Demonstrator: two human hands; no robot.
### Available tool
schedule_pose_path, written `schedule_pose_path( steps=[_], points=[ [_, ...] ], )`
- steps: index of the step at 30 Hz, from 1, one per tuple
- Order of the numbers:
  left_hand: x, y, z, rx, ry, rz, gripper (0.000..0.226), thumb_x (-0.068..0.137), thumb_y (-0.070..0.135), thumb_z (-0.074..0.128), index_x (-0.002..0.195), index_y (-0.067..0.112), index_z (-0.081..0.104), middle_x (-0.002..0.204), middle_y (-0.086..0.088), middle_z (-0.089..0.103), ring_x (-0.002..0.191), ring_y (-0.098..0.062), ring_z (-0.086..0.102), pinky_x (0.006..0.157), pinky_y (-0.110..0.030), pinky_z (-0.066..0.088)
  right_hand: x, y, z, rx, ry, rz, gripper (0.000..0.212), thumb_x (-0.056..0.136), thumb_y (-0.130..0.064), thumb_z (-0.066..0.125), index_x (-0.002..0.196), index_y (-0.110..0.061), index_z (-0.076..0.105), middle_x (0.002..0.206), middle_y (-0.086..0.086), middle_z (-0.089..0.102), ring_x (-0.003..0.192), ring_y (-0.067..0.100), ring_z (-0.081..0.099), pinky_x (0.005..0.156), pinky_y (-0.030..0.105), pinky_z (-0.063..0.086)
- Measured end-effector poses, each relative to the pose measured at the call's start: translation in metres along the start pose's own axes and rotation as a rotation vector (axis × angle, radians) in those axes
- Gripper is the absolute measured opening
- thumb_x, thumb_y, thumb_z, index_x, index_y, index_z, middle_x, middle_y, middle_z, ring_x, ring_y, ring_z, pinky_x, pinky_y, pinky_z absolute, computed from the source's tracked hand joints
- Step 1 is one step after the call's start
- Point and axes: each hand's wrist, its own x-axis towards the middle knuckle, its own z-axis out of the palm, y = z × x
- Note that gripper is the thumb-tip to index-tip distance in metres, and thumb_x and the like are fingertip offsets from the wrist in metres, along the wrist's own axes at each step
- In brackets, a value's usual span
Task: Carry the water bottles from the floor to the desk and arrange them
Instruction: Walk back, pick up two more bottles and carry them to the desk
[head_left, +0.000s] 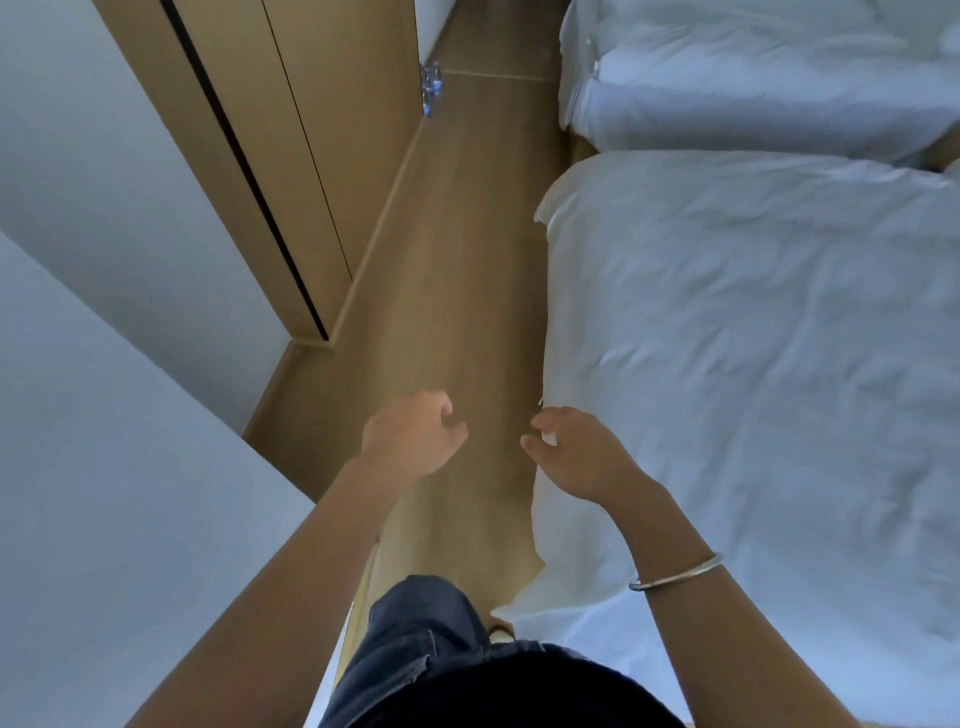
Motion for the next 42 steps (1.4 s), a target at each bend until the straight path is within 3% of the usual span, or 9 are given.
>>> schedule_pose_path(
  steps=[5, 9, 14, 19, 27, 32, 37, 42],
  points=[
    [0.07, 0.012, -0.019, 0.004, 0.015, -0.013, 0.038, 0.089, 0.038, 0.047, 0.123, 0.022, 0.053, 0.119, 0.002, 0.059, 0.102, -0.02, 0.057, 0.087, -0.033, 0.047, 0.065, 0.014, -0.032, -0.091, 0.014, -0.009, 0.038, 0.097, -0.034, 0.04, 0.122, -0.008, 0.053, 0.127, 0.009, 0.054, 0.116, 0.024, 0.051, 0.097, 0.033, 0.041],
    [0.135, 0.021, -0.038, -0.008, 0.016, 0.007, 0.038, 0.09, 0.038, 0.047, 0.124, 0.021, 0.052, 0.115, 0.005, 0.058, 0.094, -0.015, 0.055, 0.077, -0.03, 0.045, 0.127, 0.012, -0.059, -0.14, 0.012, -0.016, 0.038, 0.098, -0.035, 0.04, 0.122, -0.009, 0.052, 0.126, 0.008, 0.054, 0.114, 0.024, 0.052, 0.094, 0.033, 0.042],
    [0.236, 0.037, -0.085, 0.056, 0.058, 0.044, 0.037, 0.09, 0.036, 0.05, 0.123, 0.019, 0.055, 0.121, 0.0, 0.059, 0.109, -0.022, 0.055, 0.078, -0.028, 0.038, 0.219, -0.004, -0.103, -0.123, 0.027, 0.013, 0.04, 0.097, -0.036, 0.041, 0.124, -0.008, 0.051, 0.128, 0.009, 0.052, 0.116, 0.025, 0.051, 0.096, 0.035, 0.043],
    [0.332, 0.043, -0.136, 0.015, 0.073, 0.069, 0.037, 0.09, 0.035, 0.053, 0.122, 0.016, 0.056, 0.116, -0.003, 0.062, 0.103, -0.022, 0.057, 0.083, -0.029, 0.045, 0.31, -0.025, -0.144, -0.089, 0.046, 0.045, 0.037, 0.095, -0.031, 0.044, 0.122, -0.006, 0.053, 0.123, 0.009, 0.055, 0.11, 0.025, 0.053, 0.093, 0.036, 0.045],
    [0.435, 0.046, -0.157, 0.081, -0.01, 0.06, 0.037, 0.091, 0.036, 0.052, 0.122, 0.016, 0.055, 0.121, -0.004, 0.06, 0.11, -0.024, 0.055, 0.079, -0.027, 0.038, 0.413, -0.028, -0.171, -0.063, -0.011, 0.093, 0.036, 0.095, -0.029, 0.045, 0.121, -0.007, 0.054, 0.121, 0.009, 0.055, 0.109, 0.024, 0.054, 0.09, 0.032, 0.044],
    [0.506, 0.054, -0.166, 0.09, -0.029, 0.044, 0.038, 0.09, 0.037, 0.051, 0.123, 0.017, 0.054, 0.112, -0.002, 0.062, 0.093, -0.019, 0.055, 0.074, -0.027, 0.038, 0.479, -0.02, -0.196, -0.045, -0.055, 0.089, 0.035, 0.097, -0.027, 0.042, 0.121, -0.004, 0.054, 0.122, 0.009, 0.055, 0.111, 0.024, 0.052, 0.089, 0.03, 0.042],
    [0.597, 0.085, -0.182, 0.112, -0.019, 0.034, 0.037, 0.089, 0.039, 0.053, 0.119, 0.016, 0.056, 0.112, -0.003, 0.062, 0.102, -0.022, 0.058, 0.076, -0.028, 0.036, 0.57, -0.001, -0.235, 0.023, -0.027, 0.12, 0.024, 0.094, -0.029, 0.046, 0.097, -0.007, 0.055, 0.103, 0.007, 0.053, 0.097, 0.023, 0.053, 0.084, 0.032, 0.044],
    [0.693, 0.137, -0.219, 0.129, 0.017, 0.039, 0.037, 0.089, 0.04, 0.052, 0.119, 0.019, 0.056, 0.119, -0.002, 0.061, 0.109, -0.023, 0.057, 0.082, -0.029, 0.04, 0.663, 0.015, -0.301, 0.005, -0.012, 0.076, 0.036, 0.093, -0.031, 0.046, 0.119, -0.008, 0.055, 0.12, 0.01, 0.056, 0.113, 0.027, 0.053, 0.095, 0.037, 0.045]
  ],
)
